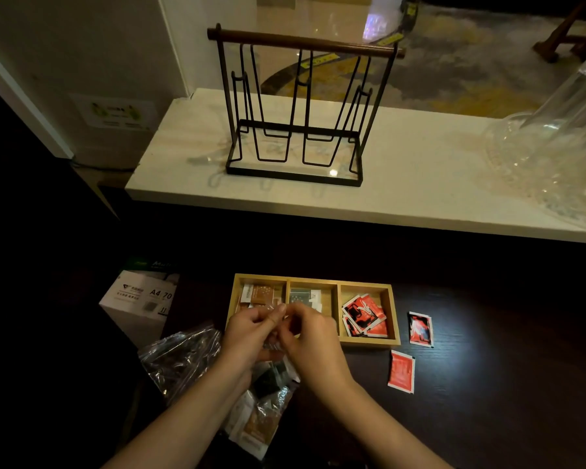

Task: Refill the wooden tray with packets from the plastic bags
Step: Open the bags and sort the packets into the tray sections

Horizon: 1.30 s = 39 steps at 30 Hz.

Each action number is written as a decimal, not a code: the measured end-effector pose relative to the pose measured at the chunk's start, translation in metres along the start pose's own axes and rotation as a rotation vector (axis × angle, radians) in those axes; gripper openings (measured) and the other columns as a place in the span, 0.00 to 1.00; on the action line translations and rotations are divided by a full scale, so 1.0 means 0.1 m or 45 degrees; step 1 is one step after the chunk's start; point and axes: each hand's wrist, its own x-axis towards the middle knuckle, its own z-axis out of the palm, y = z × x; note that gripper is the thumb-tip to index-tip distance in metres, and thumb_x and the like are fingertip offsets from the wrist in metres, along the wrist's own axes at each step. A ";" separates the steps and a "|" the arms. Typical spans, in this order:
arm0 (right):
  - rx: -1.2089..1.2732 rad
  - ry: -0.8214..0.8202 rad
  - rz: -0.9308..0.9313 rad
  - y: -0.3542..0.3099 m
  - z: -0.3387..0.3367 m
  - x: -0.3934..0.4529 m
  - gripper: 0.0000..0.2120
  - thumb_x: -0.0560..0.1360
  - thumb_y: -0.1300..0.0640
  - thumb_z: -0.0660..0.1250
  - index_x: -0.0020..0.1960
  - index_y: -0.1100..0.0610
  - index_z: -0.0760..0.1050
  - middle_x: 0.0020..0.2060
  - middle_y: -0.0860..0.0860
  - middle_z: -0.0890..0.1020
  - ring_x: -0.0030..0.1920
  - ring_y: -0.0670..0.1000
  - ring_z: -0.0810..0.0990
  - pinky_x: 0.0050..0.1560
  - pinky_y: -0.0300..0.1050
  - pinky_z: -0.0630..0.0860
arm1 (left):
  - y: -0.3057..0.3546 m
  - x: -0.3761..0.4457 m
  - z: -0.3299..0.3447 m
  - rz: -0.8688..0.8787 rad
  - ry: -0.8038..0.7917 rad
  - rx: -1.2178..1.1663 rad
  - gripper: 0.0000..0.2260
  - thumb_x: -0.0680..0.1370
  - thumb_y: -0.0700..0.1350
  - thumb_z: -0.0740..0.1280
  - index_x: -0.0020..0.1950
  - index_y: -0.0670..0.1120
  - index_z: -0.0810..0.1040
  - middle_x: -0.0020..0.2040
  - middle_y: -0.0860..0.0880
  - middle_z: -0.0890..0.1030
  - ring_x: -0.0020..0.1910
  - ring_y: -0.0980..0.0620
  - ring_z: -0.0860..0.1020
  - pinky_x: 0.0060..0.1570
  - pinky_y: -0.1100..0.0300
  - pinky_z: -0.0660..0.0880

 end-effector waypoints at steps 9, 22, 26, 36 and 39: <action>0.211 -0.095 0.191 0.09 -0.07 0.10 0.05 0.76 0.58 0.66 0.46 0.55 0.80 0.36 0.44 0.81 0.39 0.42 0.81 0.42 0.37 0.80 | 0.00 0.03 -0.01 0.014 -0.047 -0.024 0.14 0.75 0.48 0.67 0.48 0.36 0.79 0.34 0.45 0.75 0.31 0.54 0.80 0.32 0.56 0.80; 0.244 -0.105 0.258 0.17 -0.07 0.16 0.04 0.77 0.58 0.66 0.43 0.52 0.76 0.36 0.49 0.80 0.37 0.46 0.81 0.36 0.32 0.76 | -0.03 0.04 0.04 0.270 -0.048 0.560 0.08 0.80 0.46 0.59 0.43 0.46 0.72 0.34 0.47 0.74 0.30 0.53 0.76 0.28 0.59 0.79; 0.198 -0.100 0.261 0.17 -0.02 0.15 0.02 0.77 0.56 0.64 0.47 0.53 0.75 0.39 0.50 0.81 0.39 0.47 0.82 0.36 0.32 0.76 | 0.02 0.10 0.02 0.324 -0.066 0.631 0.11 0.80 0.45 0.59 0.38 0.49 0.70 0.31 0.48 0.73 0.27 0.54 0.76 0.27 0.61 0.77; 0.163 -0.206 0.264 0.13 -0.09 0.16 0.07 0.77 0.59 0.65 0.40 0.52 0.74 0.35 0.48 0.80 0.33 0.42 0.78 0.33 0.33 0.75 | 0.09 0.12 -0.14 0.356 -0.223 0.842 0.11 0.81 0.44 0.58 0.38 0.47 0.68 0.30 0.47 0.75 0.26 0.52 0.76 0.27 0.62 0.76; -0.049 -0.046 0.270 0.23 -0.21 0.20 0.09 0.76 0.61 0.64 0.39 0.51 0.73 0.35 0.47 0.78 0.36 0.43 0.79 0.39 0.36 0.79 | 0.11 0.13 -0.29 0.349 -0.152 0.973 0.09 0.80 0.43 0.58 0.40 0.45 0.69 0.33 0.48 0.75 0.28 0.54 0.76 0.27 0.68 0.72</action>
